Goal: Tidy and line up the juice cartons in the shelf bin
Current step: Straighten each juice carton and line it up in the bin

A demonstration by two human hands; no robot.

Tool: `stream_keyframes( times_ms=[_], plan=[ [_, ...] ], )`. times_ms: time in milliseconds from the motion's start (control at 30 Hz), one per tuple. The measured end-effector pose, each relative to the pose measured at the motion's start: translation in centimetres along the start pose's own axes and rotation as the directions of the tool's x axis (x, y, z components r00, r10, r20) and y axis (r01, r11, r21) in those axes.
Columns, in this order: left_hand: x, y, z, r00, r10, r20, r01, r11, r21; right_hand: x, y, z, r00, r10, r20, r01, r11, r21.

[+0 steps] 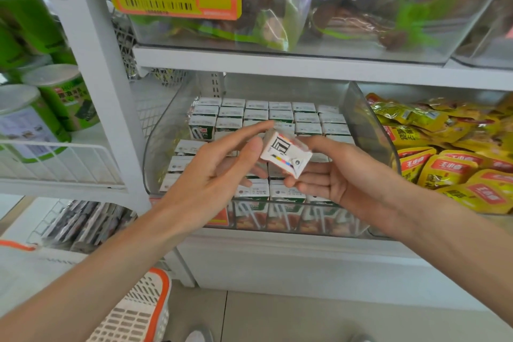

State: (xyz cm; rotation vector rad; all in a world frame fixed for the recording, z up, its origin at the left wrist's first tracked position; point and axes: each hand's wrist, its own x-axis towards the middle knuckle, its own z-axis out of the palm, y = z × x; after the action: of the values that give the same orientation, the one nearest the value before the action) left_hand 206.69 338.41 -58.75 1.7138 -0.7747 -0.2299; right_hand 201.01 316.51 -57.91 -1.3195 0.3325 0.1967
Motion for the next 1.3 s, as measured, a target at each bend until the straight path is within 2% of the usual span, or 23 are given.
stream_keyframes(
  times_ms=[167, 300, 400, 467, 567, 633, 700, 867, 967, 1133, 1300],
  plan=[
    [0.1, 0.3, 0.5, 0.999, -0.043, -0.032, 0.042, 0.998, -0.055, 0.0, -0.1, 0.5, 0.994, -0.02, 0.108, 0.018, 1.0, 0.014],
    [0.2, 0.7, 0.9, 1.0, -0.012, -0.028, 0.011, 0.998, -0.057, -0.2, -0.3, 0.8, 0.989, 0.002, 0.147, -0.01, 0.998, 0.058],
    [0.3, 0.6, 0.5, 0.998, -0.002, -0.068, 0.002, 1.0, 0.008, -0.3, -0.5, 0.9, 0.994, -0.028, 0.104, 0.022, 0.998, 0.061],
    [0.3, 0.3, 0.1, 0.998, -0.016, -0.069, 0.019, 0.998, 0.052, -0.4, -0.4, 1.1, 0.992, -0.129, -0.004, 0.128, 0.989, -0.068],
    [0.1, 0.4, 0.0, 1.0, -0.01, 0.013, 0.007, 0.976, 0.217, -0.6, -0.3, 2.2, 0.912, -0.39, -0.126, 0.304, 0.85, -0.431],
    [0.1, 0.4, 0.3, 1.0, 0.029, -0.003, -0.026, 0.94, 0.341, -0.3, -0.1, 3.2, 0.848, -0.518, -0.112, 0.389, 0.752, -0.532],
    [0.3, 0.3, 0.2, 0.996, 0.054, -0.075, -0.019, 0.918, 0.396, 0.2, 0.0, 4.1, 0.798, -0.6, -0.056, 0.449, 0.654, -0.609],
    [0.3, -0.2, -2.3, 0.972, 0.024, -0.235, 0.07, 0.92, 0.385, 1.3, 0.2, 4.7, 0.768, -0.599, 0.226, 0.588, 0.521, -0.618],
    [0.1, -0.3, -3.3, 0.965, -0.026, -0.262, 0.12, 0.93, 0.348, 2.4, 0.4, 5.0, 0.732, -0.627, 0.266, 0.61, 0.43, -0.666],
    [-1.1, -0.8, -4.9, 0.935, -0.226, -0.275, 0.346, 0.758, 0.553, 4.8, 0.0, 6.7, 0.706, -0.692, 0.149, 0.614, 0.493, -0.616],
    [-2.0, -1.0, -5.2, 0.951, -0.251, -0.179, 0.307, 0.704, 0.64, 9.0, -1.0, 8.6, 0.679, -0.716, 0.163, 0.617, 0.435, -0.656]
  ],
)
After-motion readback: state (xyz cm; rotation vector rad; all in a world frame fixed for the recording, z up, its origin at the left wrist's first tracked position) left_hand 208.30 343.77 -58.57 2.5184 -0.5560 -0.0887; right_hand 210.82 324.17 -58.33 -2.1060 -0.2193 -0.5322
